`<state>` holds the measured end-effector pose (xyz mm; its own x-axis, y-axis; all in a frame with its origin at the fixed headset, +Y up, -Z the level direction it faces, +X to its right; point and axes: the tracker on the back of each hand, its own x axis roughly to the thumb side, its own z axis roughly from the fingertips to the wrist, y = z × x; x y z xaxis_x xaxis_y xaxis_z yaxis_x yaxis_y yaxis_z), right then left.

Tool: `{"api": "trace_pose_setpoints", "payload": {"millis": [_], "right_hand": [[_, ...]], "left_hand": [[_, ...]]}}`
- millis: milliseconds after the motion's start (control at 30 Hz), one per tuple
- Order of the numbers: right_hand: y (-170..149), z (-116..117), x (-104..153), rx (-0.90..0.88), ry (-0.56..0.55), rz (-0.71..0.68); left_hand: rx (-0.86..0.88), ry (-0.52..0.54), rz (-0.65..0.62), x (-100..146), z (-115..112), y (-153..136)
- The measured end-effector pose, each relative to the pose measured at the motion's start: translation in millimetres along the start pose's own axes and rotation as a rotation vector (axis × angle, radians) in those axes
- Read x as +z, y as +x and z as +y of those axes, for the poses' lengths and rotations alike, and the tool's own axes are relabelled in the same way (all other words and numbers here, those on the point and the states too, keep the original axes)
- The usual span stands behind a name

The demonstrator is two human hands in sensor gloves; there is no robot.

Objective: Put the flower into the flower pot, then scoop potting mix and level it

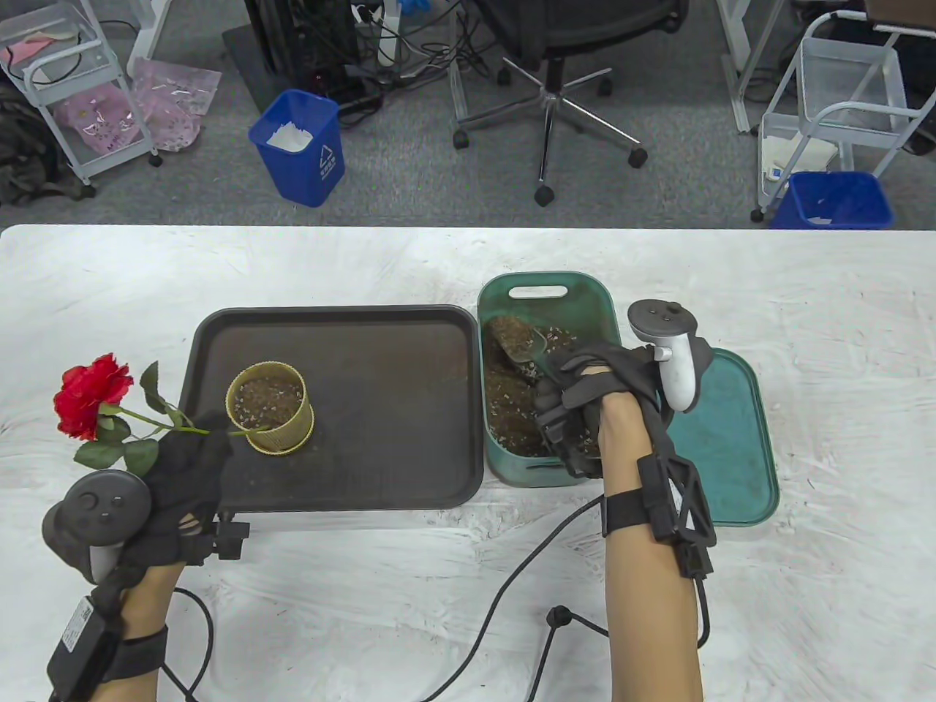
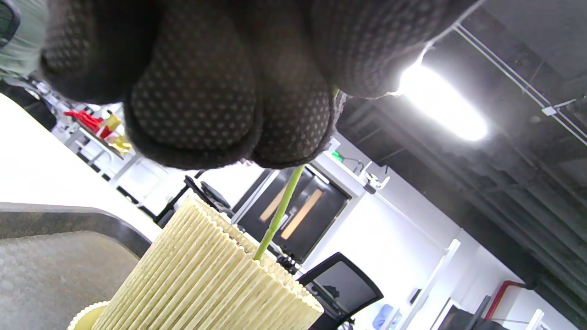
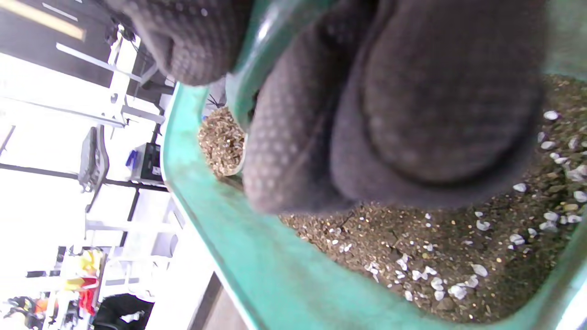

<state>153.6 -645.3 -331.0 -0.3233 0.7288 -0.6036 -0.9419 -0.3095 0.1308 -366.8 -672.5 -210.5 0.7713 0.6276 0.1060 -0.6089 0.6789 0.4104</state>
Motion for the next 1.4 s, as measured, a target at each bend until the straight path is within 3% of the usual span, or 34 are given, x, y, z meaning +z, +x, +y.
{"api": "trace_pose_setpoints", "payload": {"millis": [333,600,833,1067,1300,1400], "right_hand": [[4,-12,36,-0.085,-0.040,-0.083],[20,14,53,-0.067,0.024,-0.172],[35,63,57,-0.037,0.109,-0.245],[48,131,58,0.042,0.245,-0.292],[53,202,41,0.137,0.337,-0.272],[53,221,35,0.159,0.341,-0.256]], "left_hand": [[0.010,-0.002,0.002,0,0,0],[0.010,-0.002,0.002,0,0,0],[0.008,-0.003,0.001,0,0,1],[0.005,-0.002,-0.001,0,0,1],[-0.002,-0.004,-0.006,0,0,1],[-0.002,-0.004,-0.007,0,0,1]]}}
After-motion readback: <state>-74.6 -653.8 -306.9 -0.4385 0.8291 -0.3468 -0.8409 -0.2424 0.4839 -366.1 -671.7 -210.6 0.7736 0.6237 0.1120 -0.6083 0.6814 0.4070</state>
